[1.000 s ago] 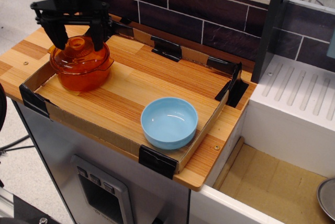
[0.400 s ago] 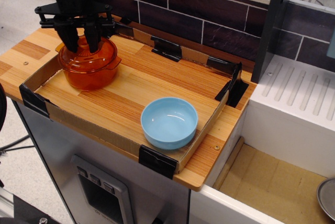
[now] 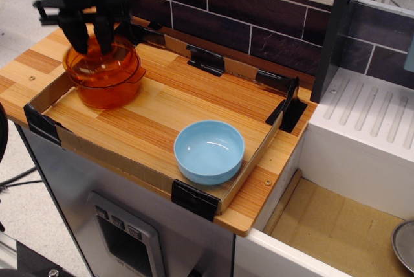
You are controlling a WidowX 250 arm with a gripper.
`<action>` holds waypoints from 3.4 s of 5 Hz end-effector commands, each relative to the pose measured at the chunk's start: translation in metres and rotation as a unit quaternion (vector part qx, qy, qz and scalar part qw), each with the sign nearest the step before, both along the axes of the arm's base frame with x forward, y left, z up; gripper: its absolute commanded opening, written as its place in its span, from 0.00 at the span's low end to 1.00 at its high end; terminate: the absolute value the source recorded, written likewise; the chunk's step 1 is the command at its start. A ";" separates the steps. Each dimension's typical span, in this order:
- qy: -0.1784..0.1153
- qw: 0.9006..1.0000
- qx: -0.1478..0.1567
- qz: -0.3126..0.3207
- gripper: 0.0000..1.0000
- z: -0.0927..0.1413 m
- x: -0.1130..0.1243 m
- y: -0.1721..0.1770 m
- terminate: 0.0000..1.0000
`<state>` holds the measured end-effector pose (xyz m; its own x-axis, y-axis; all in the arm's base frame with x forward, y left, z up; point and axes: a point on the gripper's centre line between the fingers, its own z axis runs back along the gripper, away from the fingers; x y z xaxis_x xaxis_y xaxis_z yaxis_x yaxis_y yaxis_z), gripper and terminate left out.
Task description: Take lid off pot
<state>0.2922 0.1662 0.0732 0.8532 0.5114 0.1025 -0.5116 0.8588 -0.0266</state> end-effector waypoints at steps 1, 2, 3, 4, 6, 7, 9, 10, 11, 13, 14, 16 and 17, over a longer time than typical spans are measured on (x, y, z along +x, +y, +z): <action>-0.026 0.999 -0.021 0.012 0.00 0.065 0.014 -0.017 0.00; -0.021 0.999 -0.041 0.021 0.00 0.072 0.021 -0.034 0.00; -0.007 0.999 -0.036 0.024 0.00 0.068 0.034 -0.060 0.00; -0.007 0.999 -0.031 0.029 0.00 0.060 0.045 -0.081 0.00; -0.033 0.999 -0.018 0.027 0.00 0.025 0.059 -0.103 0.00; -0.022 0.999 -0.015 0.021 0.00 0.005 0.060 -0.106 0.00; -0.014 1.000 -0.007 0.011 0.00 -0.009 0.056 -0.109 0.00; -0.007 1.000 0.004 0.008 0.00 -0.022 0.054 -0.112 0.00; 0.017 1.000 0.004 0.011 1.00 -0.033 0.053 -0.114 0.00; 0.028 0.999 0.018 0.001 1.00 -0.029 0.049 -0.109 0.00; 0.033 0.999 -0.005 -0.002 1.00 -0.004 0.047 -0.105 0.00; 0.019 0.999 -0.037 0.002 1.00 0.060 0.034 -0.081 0.00; 0.019 0.999 -0.037 0.002 1.00 0.060 0.034 -0.081 0.00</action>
